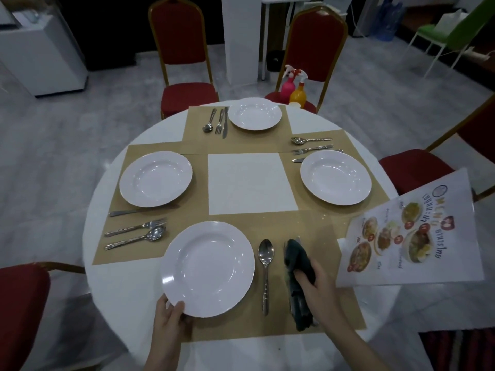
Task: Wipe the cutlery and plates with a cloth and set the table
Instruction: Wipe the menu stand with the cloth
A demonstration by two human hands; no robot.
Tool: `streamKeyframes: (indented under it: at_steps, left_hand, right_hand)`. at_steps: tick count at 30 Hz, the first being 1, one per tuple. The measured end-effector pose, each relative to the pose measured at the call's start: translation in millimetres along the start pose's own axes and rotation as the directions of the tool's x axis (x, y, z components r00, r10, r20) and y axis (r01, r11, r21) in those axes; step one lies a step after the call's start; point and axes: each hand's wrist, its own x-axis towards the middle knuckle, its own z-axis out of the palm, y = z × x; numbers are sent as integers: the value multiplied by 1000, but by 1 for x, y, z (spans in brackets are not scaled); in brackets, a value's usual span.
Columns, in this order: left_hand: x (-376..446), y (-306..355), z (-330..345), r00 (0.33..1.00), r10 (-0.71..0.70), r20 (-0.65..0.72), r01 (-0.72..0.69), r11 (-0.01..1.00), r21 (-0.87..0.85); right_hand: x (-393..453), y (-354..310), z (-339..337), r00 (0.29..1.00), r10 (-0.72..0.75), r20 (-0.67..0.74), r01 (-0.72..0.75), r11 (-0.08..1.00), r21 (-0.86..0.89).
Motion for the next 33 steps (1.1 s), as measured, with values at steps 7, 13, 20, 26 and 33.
streamKeyframes:
  at_steps: [7,13,20,26,33]
  left_hand:
    - [-2,3,8,997,66,45,-73,984,162]
    - [-1,11,12,999,35,-4,-29,873,486]
    - [-13,52,58,913,398,86,-348,653,673]
    - [-28,34,165,787,192,586,-587,525,616]
    - [-46,1,239,642,-192,743,-500,629,595]
  right_hand:
    - [4,0,10,1000,25,-2,-24,995,101]
    - [8,-10,13,1000,8,9,-9,996,93]
    - [4,0,-1,992,102,-70,-90,982,168]
    - [-22,28,-27,963,226,-148,-184,950,253]
    - [-21,29,-28,938,288,-192,-215,919,330]
